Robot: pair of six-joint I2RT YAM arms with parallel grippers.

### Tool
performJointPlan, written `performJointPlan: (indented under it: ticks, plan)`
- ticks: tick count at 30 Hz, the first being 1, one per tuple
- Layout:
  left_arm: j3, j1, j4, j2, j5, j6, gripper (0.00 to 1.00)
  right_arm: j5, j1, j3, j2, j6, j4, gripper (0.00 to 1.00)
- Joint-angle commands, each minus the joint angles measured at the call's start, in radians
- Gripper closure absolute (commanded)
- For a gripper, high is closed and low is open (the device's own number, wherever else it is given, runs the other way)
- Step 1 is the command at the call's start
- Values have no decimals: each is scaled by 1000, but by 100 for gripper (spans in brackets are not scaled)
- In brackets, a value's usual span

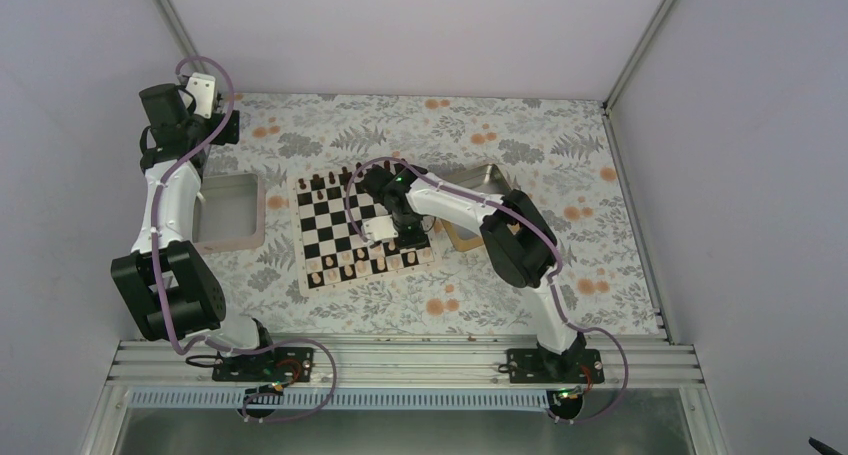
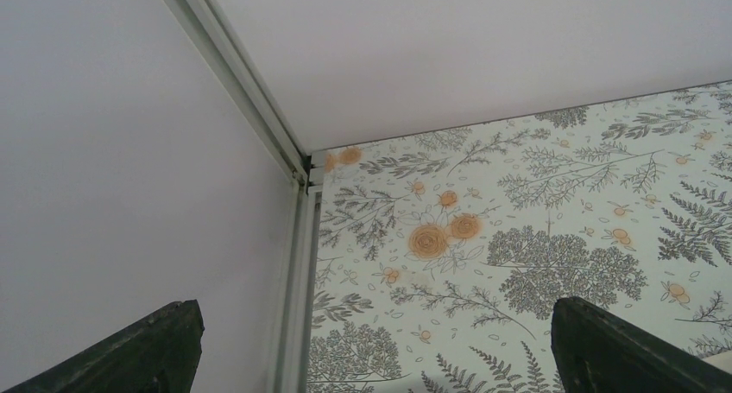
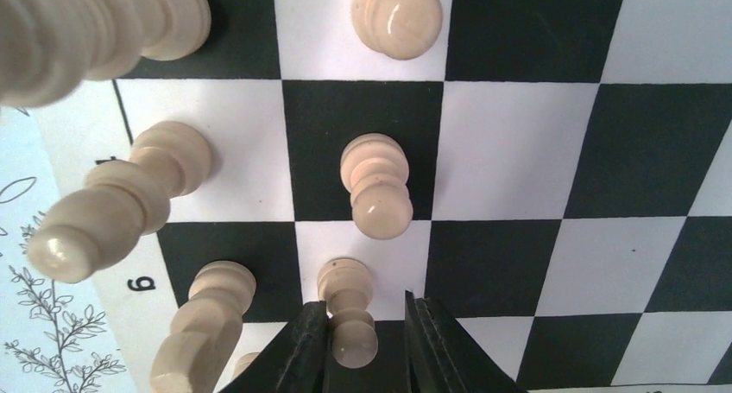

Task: Set up the chess pieces on the board
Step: Place the chess piece on the chessboard, then move the storage box to the center of the board.

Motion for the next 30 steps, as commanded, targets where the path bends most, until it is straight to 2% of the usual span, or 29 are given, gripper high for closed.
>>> performJointPlan:
  ticks: [1, 12, 19, 25, 30]
  plan:
    - [-2, 8, 11, -26, 18, -4, 0, -25, -7, 29, -21, 12, -31, 75]
    - [-3, 8, 9, -19, 20, -1, 0, 26, -15, 31, -60, 19, -53, 74]
    - [0, 8, 7, -22, 19, 0, 0, 85, -70, 43, -122, 26, -35, 71]
    - [1, 8, 6, -22, 21, 0, 0, 128, -228, 87, -126, -44, 69, 63]
    - [0, 8, 4, -25, 17, 1, 0, 99, -396, 179, -41, -151, 103, 57]
